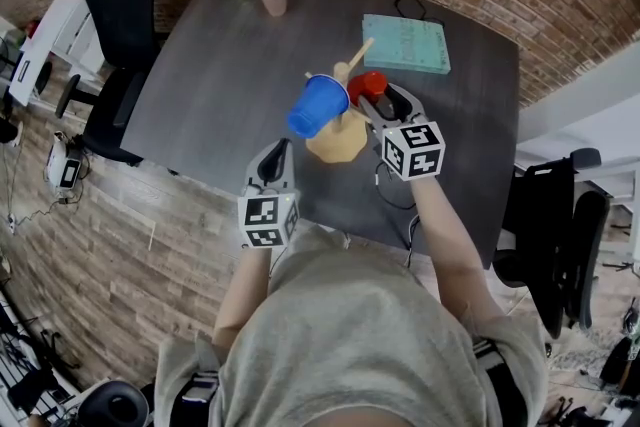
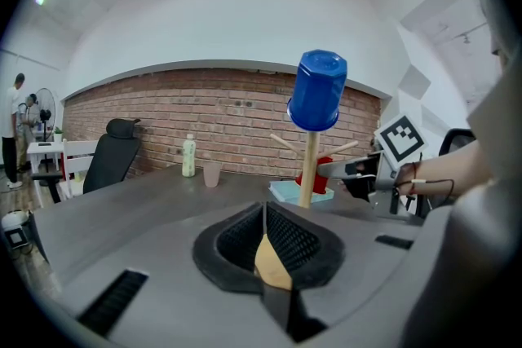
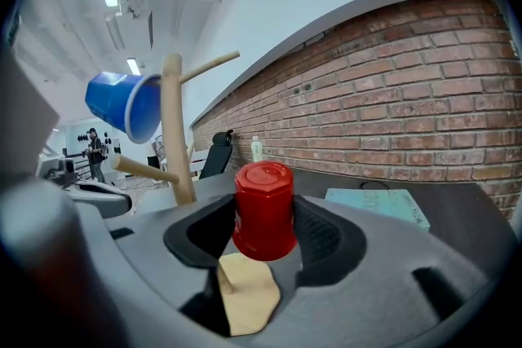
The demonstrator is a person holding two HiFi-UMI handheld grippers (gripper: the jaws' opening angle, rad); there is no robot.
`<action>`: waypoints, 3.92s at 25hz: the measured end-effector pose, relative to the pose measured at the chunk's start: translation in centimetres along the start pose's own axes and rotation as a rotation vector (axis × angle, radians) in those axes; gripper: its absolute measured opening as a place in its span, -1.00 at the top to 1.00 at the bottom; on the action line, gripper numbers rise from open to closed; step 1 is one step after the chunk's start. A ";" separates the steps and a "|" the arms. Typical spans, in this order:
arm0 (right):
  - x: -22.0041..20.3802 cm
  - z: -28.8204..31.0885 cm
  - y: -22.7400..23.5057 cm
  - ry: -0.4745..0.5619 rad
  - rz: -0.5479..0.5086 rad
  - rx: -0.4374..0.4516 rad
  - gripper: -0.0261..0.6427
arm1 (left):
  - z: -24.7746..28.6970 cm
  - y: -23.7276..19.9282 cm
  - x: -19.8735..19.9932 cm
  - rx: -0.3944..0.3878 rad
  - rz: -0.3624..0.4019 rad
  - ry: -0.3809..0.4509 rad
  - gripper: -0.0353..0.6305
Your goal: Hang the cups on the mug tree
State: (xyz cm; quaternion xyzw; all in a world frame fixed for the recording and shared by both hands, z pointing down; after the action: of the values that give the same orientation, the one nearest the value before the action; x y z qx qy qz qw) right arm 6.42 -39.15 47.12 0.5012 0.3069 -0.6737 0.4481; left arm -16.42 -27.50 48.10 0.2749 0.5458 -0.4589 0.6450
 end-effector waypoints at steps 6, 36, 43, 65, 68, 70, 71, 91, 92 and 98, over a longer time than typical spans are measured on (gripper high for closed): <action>-0.3 0.7 -0.1 -0.021 -0.001 0.003 0.24 | 0.2 -0.1 0.1 -0.002 0.001 -0.003 0.85; -4.2 -11.0 -2.2 0.005 0.013 -0.045 0.52 | -3.7 6.7 -1.3 -0.040 0.011 0.033 0.85; -4.7 -16.6 -3.9 0.035 0.006 -0.063 0.77 | -7.1 10.1 -2.0 -0.045 0.018 0.044 0.85; -8.2 -31.9 -8.0 0.089 0.024 -0.079 0.92 | -16.6 19.2 -4.1 -0.101 0.019 0.095 0.85; -8.7 -33.2 -8.7 0.092 0.011 -0.072 0.92 | -17.5 20.0 -4.4 -0.108 0.022 0.099 0.85; -9.0 -33.9 -9.1 0.095 0.004 -0.063 0.92 | -18.1 20.4 -4.7 -0.110 0.021 0.100 0.85; -9.2 -34.3 -9.3 0.097 0.001 -0.060 0.92 | -18.4 20.5 -4.8 -0.110 0.020 0.101 0.85; -9.7 -36.5 -9.4 0.115 0.059 -0.079 0.92 | -20.2 21.6 -5.2 -0.116 0.033 0.102 0.85; -9.7 -36.5 -9.4 0.116 0.056 -0.082 0.92 | -20.2 21.6 -5.2 -0.116 0.035 0.100 0.85; -9.8 -36.4 -9.2 0.119 0.058 -0.087 0.92 | -20.0 21.7 -5.2 -0.118 0.034 0.100 0.85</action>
State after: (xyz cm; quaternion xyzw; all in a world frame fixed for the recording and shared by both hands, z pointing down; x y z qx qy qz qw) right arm 13.54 -1.11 44.86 0.5291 0.3472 -0.6154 0.4698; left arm -6.03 0.39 44.82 0.2682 0.5989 -0.4003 0.6396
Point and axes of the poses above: the fingertips, and each gripper's own axes: z forward along the fingers, y to its right, x out of its top, the point moved 8 cm from there along -z, backward along the fingers, and after that the axes turned 10 degrees about -x, right-handed, at the moved point
